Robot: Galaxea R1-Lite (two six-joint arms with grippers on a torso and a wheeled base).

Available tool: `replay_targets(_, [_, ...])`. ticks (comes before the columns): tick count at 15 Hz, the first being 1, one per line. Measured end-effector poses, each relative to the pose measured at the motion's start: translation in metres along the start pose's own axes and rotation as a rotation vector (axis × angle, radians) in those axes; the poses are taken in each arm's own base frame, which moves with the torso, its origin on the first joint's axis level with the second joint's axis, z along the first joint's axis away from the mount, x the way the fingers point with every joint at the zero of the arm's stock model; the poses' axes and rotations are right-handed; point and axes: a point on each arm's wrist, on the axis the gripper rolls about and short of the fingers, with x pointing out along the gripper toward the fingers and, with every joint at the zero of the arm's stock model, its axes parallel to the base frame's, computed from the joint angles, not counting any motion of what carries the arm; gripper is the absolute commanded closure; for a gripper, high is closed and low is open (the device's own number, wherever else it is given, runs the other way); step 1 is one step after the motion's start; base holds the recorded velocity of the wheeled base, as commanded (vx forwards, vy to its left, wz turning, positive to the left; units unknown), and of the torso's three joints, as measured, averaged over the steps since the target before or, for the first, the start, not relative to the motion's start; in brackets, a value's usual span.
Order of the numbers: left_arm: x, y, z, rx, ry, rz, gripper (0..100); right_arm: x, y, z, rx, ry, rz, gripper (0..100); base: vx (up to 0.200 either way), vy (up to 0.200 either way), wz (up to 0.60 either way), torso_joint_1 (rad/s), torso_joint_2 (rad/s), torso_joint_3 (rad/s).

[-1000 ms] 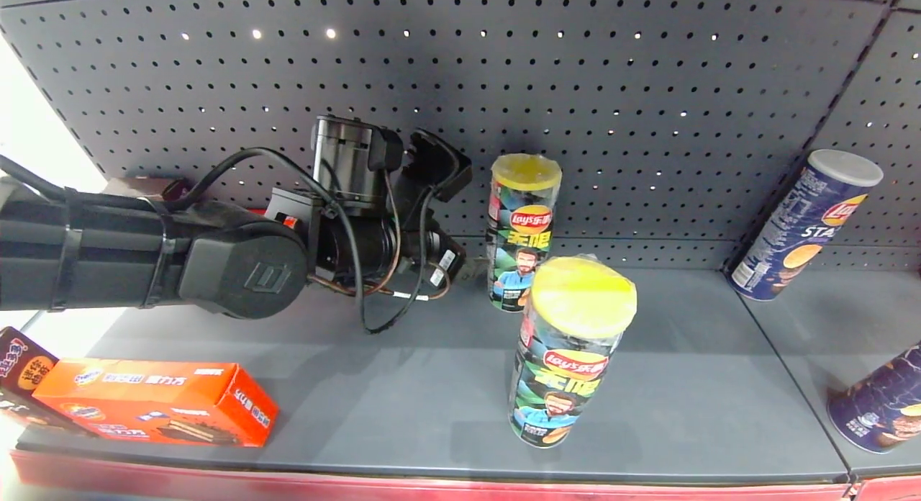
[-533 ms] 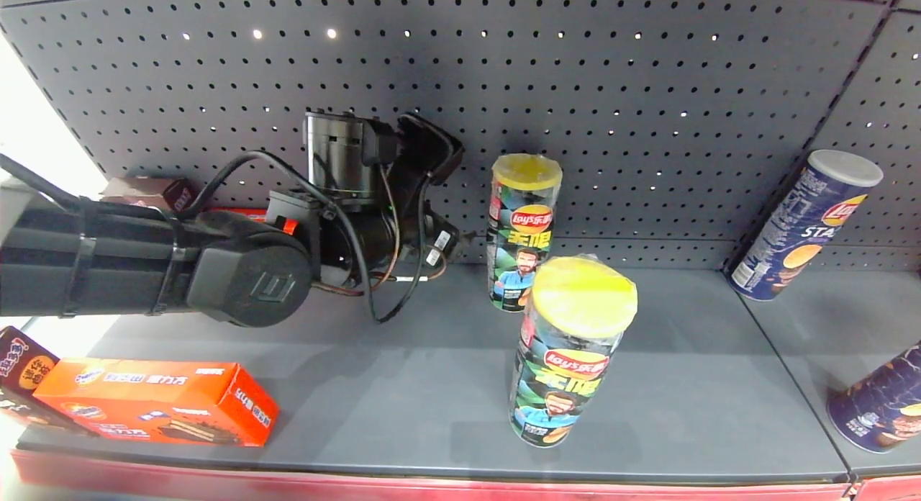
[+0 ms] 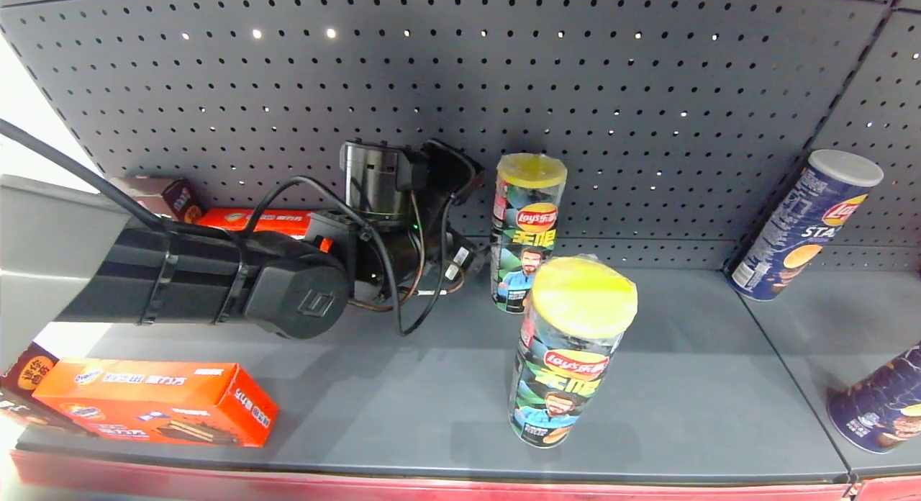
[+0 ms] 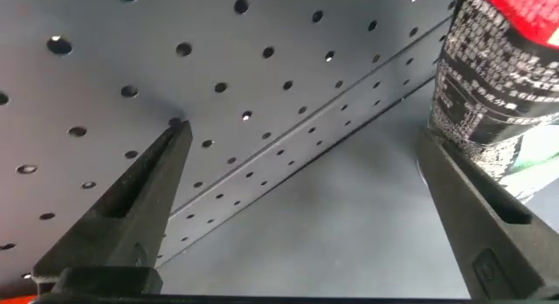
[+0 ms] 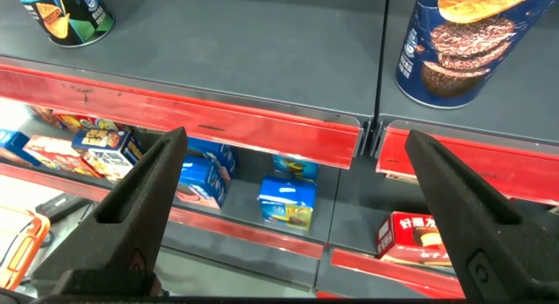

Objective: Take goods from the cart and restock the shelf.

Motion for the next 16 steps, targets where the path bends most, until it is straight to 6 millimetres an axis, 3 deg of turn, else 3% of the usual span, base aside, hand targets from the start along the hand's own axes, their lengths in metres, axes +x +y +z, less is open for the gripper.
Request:
replay_targets(4, [-0.003, -0.007, -0.001, -0.033, 0.005, -0.016, 0, 0.0, 0.0, 0.0, 0.0, 0.0, 0.0, 0, 0.0, 0.0, 0.0, 0.0, 0.0, 0.0])
replay_targets(7, [-0.019, 0.001, 0.003, -0.047, -0.001, -0.008, 0, 0.0, 0.0, 0.0, -0.003, 0.001, 0.001, 0, 0.0, 0.0, 0.0, 0.0, 0.0, 0.0])
replay_targets(10, [-0.057, 0.021, 0.006, -0.056, -0.012, 0.024, 0, 0.0, 0.0, 0.0, -0.004, 0.0, 0.024, 0, 0.0, 0.0, 0.0, 0.0, 0.0, 0.0])
replay_targets(14, [-0.111, 0.038, -0.009, -0.065, 0.005, 0.057, 0, -0.001, 0.0, 0.0, 0.003, -0.015, 0.031, 0, 0.0, 0.0, 0.0, 0.0, 0.0, 0.0])
replay_targets(16, [-0.134, 0.042, -0.011, -0.069, -0.011, 0.063, 0, -0.01, -0.001, 0.024, 0.051, -0.104, 0.051, 0, 0.0, 0.0, 0.0, 0.0, 0.0, 0.0])
